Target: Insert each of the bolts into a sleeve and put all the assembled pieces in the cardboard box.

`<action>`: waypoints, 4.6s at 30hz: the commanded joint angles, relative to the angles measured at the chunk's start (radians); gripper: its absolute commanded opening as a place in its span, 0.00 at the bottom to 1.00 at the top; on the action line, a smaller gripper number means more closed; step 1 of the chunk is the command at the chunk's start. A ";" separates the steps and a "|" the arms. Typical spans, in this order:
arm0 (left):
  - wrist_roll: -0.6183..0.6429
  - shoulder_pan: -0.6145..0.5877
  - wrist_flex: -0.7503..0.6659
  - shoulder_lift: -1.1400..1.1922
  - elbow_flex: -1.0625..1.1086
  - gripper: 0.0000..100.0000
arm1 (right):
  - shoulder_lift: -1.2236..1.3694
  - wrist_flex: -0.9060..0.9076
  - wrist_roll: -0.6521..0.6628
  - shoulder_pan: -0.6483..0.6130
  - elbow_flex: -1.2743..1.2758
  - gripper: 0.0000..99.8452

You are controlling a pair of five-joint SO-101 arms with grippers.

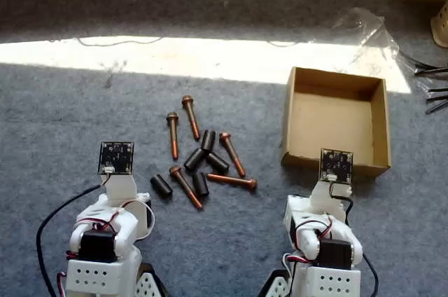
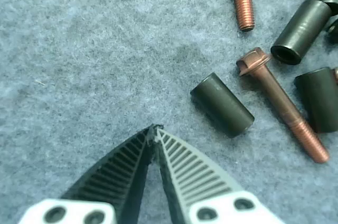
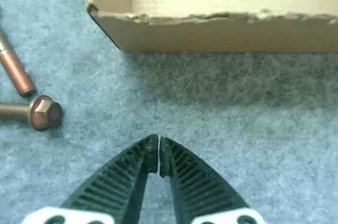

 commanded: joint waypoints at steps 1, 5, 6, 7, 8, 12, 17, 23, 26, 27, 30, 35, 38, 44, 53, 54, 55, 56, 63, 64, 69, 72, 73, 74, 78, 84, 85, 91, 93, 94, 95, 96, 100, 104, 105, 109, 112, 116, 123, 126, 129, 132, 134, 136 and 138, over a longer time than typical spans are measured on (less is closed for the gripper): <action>0.005 0.021 0.003 -0.001 0.022 0.01 | -0.010 0.005 -0.008 0.010 0.116 0.01; 0.005 0.021 0.003 -0.001 0.022 0.01 | -0.010 0.005 -0.008 0.010 0.116 0.01; 0.005 0.021 0.003 -0.001 0.022 0.01 | -0.010 0.005 -0.008 0.010 0.116 0.01; 0.005 0.021 0.003 -0.001 0.022 0.01 | -0.010 0.005 -0.008 0.010 0.116 0.01; 0.005 0.021 0.003 -0.001 0.022 0.01 | -0.010 0.005 -0.008 0.010 0.116 0.01; 0.005 0.021 0.003 -0.001 0.022 0.01 | -0.010 0.005 -0.008 0.010 0.116 0.01; 0.005 0.021 0.003 -0.001 0.022 0.01 | -0.010 0.005 -0.008 0.010 0.116 0.01; 0.005 0.021 0.003 -0.001 0.022 0.01 | -0.010 0.005 -0.008 0.010 0.116 0.01; 0.005 0.021 0.003 -0.001 0.022 0.01 | -0.010 0.005 -0.008 0.010 0.116 0.01; 0.005 0.021 0.003 -0.001 0.022 0.01 | -0.010 0.005 -0.008 0.010 0.116 0.01; 0.005 0.021 0.003 -0.001 0.022 0.01 | -0.010 0.005 -0.008 0.010 0.116 0.01; 0.005 0.021 0.003 -0.001 0.022 0.01 | -0.010 0.005 -0.006 0.010 0.116 0.01; 0.005 0.022 0.003 -0.001 0.022 0.01 | -0.010 0.005 -0.005 0.007 0.116 0.01; 0.003 0.015 0.002 -0.001 0.022 0.01 | -0.012 -0.085 -0.005 0.013 0.116 0.01; 0.002 -0.203 -0.204 -0.001 -0.039 0.01 | -0.012 -0.111 0.055 0.013 0.002 0.01; 0.002 -0.228 -0.232 -0.001 -0.053 0.01 | -0.012 -0.113 0.103 0.013 -0.013 0.01; 0.002 -0.249 -0.252 -0.001 -0.070 0.01 | -0.012 -0.113 0.163 0.013 -0.025 0.01; 0.002 -0.265 -0.265 -0.001 -0.084 0.01 | -0.012 -0.114 0.218 0.013 -0.036 0.01; -0.321 -0.274 -0.269 -0.001 -0.182 0.01 | -0.012 -0.185 0.446 0.015 -0.041 0.01; -0.348 -0.272 -0.269 -0.001 -0.191 0.01 | -0.012 -0.199 0.443 0.015 -0.041 0.01; -0.427 -0.278 -0.249 -0.001 -0.245 0.01 | -0.008 -0.194 0.437 0.018 -0.110 0.01; -0.477 -0.275 -0.201 -0.001 -0.289 0.01 | -0.007 -0.134 0.485 0.042 -0.199 0.01; -0.483 -0.275 -0.187 0.001 -0.308 0.01 | -0.007 -0.110 0.517 0.045 -0.236 0.01; -0.485 -0.275 -0.173 0.001 -0.328 0.01 | -0.007 -0.084 0.542 0.047 -0.271 0.01; -0.485 -0.275 -0.135 0.001 -0.418 0.01 | -0.005 0.002 0.565 0.047 -0.410 0.01; -0.506 -0.274 -0.110 0.044 -0.549 0.01 | 0.110 0.113 0.562 0.047 -0.624 0.01; -0.526 -0.274 -0.110 0.082 -0.570 0.01 | 0.157 0.116 0.560 0.047 -0.656 0.01; -0.537 -0.246 -0.110 0.449 -0.740 0.01 | 0.478 0.113 0.559 0.039 -0.805 0.01; -0.535 -0.216 -0.103 0.579 -0.788 0.01 | 0.582 0.113 0.552 0.039 -0.852 0.01; -0.535 -0.197 -0.091 0.644 -0.811 0.01 | 0.633 0.113 0.532 0.039 -0.874 0.01; -0.535 -0.179 -0.078 0.704 -0.831 0.01 | 0.684 0.113 0.512 0.038 -0.897 0.01; -0.535 -0.159 -0.066 0.757 -0.849 0.01 | 0.734 0.113 0.496 0.033 -0.920 0.01; -0.508 -0.110 -0.032 0.958 -0.917 0.01 | 0.915 0.122 0.474 -0.030 -1.023 0.01; -0.384 -0.110 -0.032 1.118 -0.969 0.01 | 1.087 0.122 0.474 -0.107 -1.095 0.01; -0.374 -0.110 -0.032 1.152 -0.972 0.01 | 1.129 0.122 0.474 -0.125 -1.113 0.01; -0.367 -0.111 -0.031 1.279 -0.960 0.01 | 1.299 0.182 0.477 -0.199 -1.204 0.09; -0.367 -0.107 -0.035 1.342 -0.898 0.01 | 1.423 0.249 0.496 -0.266 -1.288 0.18; -0.368 -0.111 -0.058 1.353 -0.809 0.01 | 1.563 0.280 0.545 -0.374 -1.382 0.20; -0.368 -0.113 -0.233 1.299 -0.657 0.01 | 1.710 0.326 0.545 -0.547 -1.567 0.20; -0.368 -0.113 -0.290 1.264 -0.613 0.01 | 1.751 0.372 0.549 -0.641 -1.618 0.20; -0.368 -0.113 -0.321 1.222 -0.573 0.01 | 1.790 0.375 0.551 -0.716 -1.627 0.20; -0.368 -0.113 -0.353 1.181 -0.529 0.01 | 1.844 0.352 0.548 -0.748 -1.629 0.20; -0.368 -0.113 -0.382 1.156 -0.498 0.01 | 1.882 0.311 0.545 -0.751 -1.630 0.20; -0.368 -0.113 -0.400 1.138 -0.478 0.01 | 1.914 0.277 0.543 -0.751 -1.629 0.20; -0.368 -0.113 -0.404 1.121 -0.472 0.01 | 1.934 0.271 0.543 -0.750 -1.630 0.20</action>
